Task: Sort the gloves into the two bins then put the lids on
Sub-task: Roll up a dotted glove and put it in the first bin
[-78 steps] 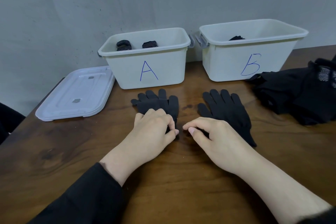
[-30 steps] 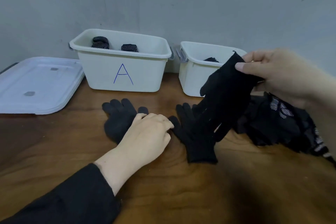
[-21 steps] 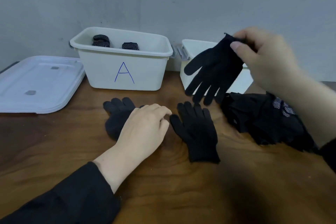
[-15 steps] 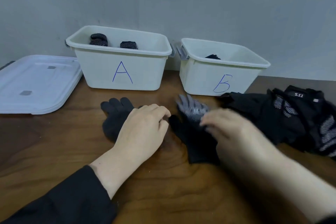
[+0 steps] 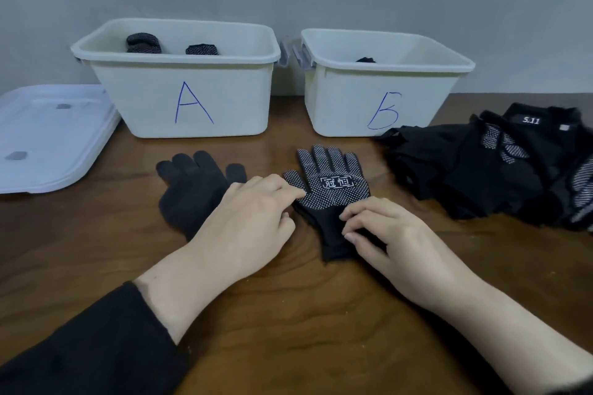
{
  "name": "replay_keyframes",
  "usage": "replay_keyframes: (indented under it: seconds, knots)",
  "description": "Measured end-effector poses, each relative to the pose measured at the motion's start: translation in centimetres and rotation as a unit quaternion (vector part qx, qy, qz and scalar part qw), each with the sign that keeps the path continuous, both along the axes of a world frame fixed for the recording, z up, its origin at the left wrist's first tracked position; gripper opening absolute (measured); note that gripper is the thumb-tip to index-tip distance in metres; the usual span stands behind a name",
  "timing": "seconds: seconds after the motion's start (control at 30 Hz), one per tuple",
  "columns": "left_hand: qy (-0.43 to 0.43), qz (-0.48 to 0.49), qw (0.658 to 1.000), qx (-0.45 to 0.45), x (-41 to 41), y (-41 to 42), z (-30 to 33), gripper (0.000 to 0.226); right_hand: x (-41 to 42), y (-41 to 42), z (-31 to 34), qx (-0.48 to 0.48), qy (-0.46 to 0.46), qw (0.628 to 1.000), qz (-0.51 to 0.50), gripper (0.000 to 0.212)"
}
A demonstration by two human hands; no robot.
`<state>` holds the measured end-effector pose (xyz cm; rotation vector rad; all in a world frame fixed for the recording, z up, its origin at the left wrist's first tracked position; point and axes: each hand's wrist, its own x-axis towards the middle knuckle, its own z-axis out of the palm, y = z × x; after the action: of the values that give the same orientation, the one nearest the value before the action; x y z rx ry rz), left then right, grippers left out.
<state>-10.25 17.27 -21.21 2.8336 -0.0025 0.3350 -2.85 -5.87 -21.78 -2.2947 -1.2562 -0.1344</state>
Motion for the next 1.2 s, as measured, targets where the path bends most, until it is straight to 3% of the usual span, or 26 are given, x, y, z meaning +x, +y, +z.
replay_keyframes:
  seconds: [0.37,0.47,0.63,0.73,0.83,1.03,1.2]
  knots:
    - [0.004,0.005,1.000,-0.010,-0.4,-0.1,0.1,0.045,-1.0,-0.1,0.7,-0.001,-0.093,0.996,0.012,0.010]
    - [0.008,-0.001,1.000,-0.004,-0.4,0.1,0.1,0.042,-0.8,-0.3,0.3,-0.020,-0.054,0.997,0.045,0.009]
    - [-0.006,-0.007,1.000,-0.003,-0.5,0.1,-0.1,0.036,-0.1,-1.9,1.0,0.078,0.029,0.995,0.052,0.016]
    - [-0.051,-0.051,0.997,-0.022,-0.7,-0.3,0.5,0.034,0.8,-3.3,1.0,0.013,0.059,0.998,0.029,0.032]
    - [-0.030,-0.161,0.986,-0.008,-1.1,-1.2,1.2,0.041,1.0,-3.7,0.8,-0.062,0.059,0.996,0.034,0.043]
    - [0.026,-0.188,0.982,0.011,-0.9,-1.4,0.6,0.054,0.4,-2.2,0.2,-0.048,-0.053,0.997,0.000,0.023]
    - [0.016,-0.183,0.983,0.023,-1.1,-1.8,0.7,0.062,0.0,-1.6,0.0,-0.017,-0.038,0.999,-0.012,0.023]
